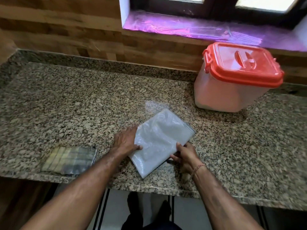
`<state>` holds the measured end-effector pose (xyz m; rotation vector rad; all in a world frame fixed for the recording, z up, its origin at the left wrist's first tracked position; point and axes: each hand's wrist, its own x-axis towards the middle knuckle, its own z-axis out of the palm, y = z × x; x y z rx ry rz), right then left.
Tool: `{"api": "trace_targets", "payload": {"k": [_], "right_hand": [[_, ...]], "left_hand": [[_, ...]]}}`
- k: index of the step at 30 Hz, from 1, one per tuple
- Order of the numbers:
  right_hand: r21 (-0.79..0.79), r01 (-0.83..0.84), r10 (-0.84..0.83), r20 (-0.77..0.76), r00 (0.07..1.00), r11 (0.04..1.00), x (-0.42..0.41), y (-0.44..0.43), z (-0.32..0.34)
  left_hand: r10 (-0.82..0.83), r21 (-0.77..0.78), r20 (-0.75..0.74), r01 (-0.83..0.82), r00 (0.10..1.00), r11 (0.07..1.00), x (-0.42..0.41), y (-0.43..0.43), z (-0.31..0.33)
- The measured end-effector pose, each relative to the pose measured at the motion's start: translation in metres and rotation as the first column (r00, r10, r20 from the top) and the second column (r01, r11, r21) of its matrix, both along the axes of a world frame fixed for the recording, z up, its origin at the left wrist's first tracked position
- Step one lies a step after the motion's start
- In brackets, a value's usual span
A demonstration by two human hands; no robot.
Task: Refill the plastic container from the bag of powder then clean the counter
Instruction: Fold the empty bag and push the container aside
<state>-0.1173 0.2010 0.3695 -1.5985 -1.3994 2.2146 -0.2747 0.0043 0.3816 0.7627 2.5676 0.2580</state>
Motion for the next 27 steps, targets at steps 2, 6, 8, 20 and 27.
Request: {"api": "trace_targets", "payload": {"k": [2, 6, 8, 20, 27], "right_hand": [[-0.072, 0.01, -0.015, -0.064, 0.998, 0.997, -0.001, -0.002, 0.006], [-0.065, -0.033, 0.033, -0.012, 0.999, 0.997, -0.001, -0.019, 0.011], [-0.008, -0.038, 0.038, 0.003, 0.999, 0.999, -0.002, -0.022, 0.01], [0.1, -0.08, 0.087, -0.068, 0.994, 0.992, -0.007, -0.006, 0.042], [0.526, -0.211, 0.127, 0.192, 0.973, 0.824, -0.019, -0.002, 0.055]], "left_hand": [[0.024, -0.006, 0.012, -0.024, 1.0, 1.0, -0.008, 0.007, 0.002], [0.162, 0.05, 0.088, -0.167, 0.983, 0.985, -0.006, 0.018, 0.008], [0.195, 0.052, 0.163, -0.206, 0.967, 0.977, -0.005, 0.019, 0.01], [0.205, 0.06, 0.742, -0.367, 0.639, 0.928, -0.043, 0.01, 0.03], [0.264, 0.105, 0.821, -0.588, 0.507, 0.802, -0.054, 0.005, 0.046]]}}
